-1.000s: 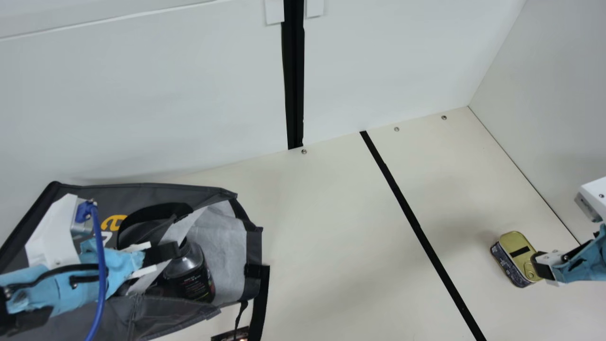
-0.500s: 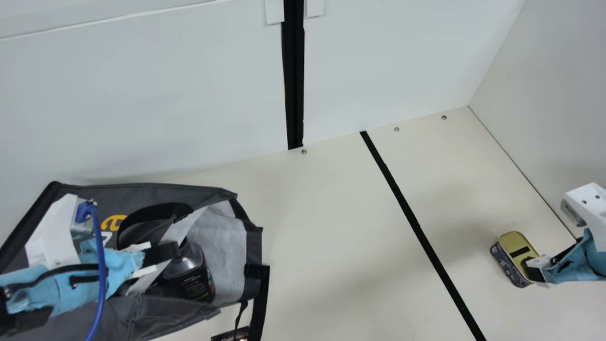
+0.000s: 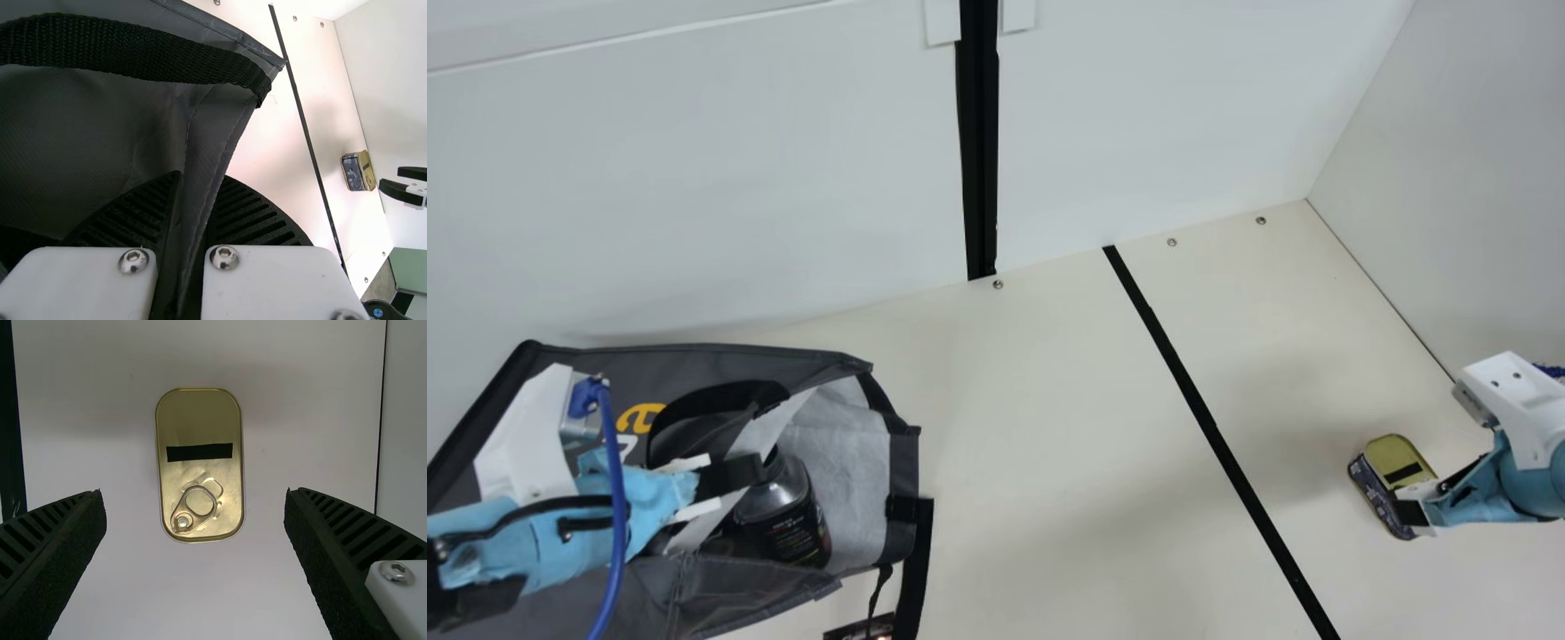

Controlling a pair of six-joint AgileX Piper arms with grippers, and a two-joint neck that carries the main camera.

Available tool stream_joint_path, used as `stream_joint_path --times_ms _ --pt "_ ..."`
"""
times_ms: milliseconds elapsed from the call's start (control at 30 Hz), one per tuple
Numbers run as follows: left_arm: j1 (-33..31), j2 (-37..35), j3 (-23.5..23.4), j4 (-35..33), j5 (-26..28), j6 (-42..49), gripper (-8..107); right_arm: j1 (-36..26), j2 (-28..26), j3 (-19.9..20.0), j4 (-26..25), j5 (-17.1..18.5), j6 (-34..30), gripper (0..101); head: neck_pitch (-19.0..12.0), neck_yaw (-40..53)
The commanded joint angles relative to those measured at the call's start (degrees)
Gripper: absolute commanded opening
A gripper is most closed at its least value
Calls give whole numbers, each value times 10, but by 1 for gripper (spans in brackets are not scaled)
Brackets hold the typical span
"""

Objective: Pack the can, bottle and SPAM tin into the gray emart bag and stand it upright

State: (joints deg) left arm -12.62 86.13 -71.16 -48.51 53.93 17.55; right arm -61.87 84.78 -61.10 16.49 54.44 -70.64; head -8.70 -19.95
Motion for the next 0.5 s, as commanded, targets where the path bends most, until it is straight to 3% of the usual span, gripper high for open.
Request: stream_joint_path --times_ms 0,467 --pt "0 0 0 0 0 0 -8 2 7 1 -2 -6 2 95 -13 0" --pt "0 0 0 0 0 0 -8 22 66 1 -13 -46 17 95 -13 0"
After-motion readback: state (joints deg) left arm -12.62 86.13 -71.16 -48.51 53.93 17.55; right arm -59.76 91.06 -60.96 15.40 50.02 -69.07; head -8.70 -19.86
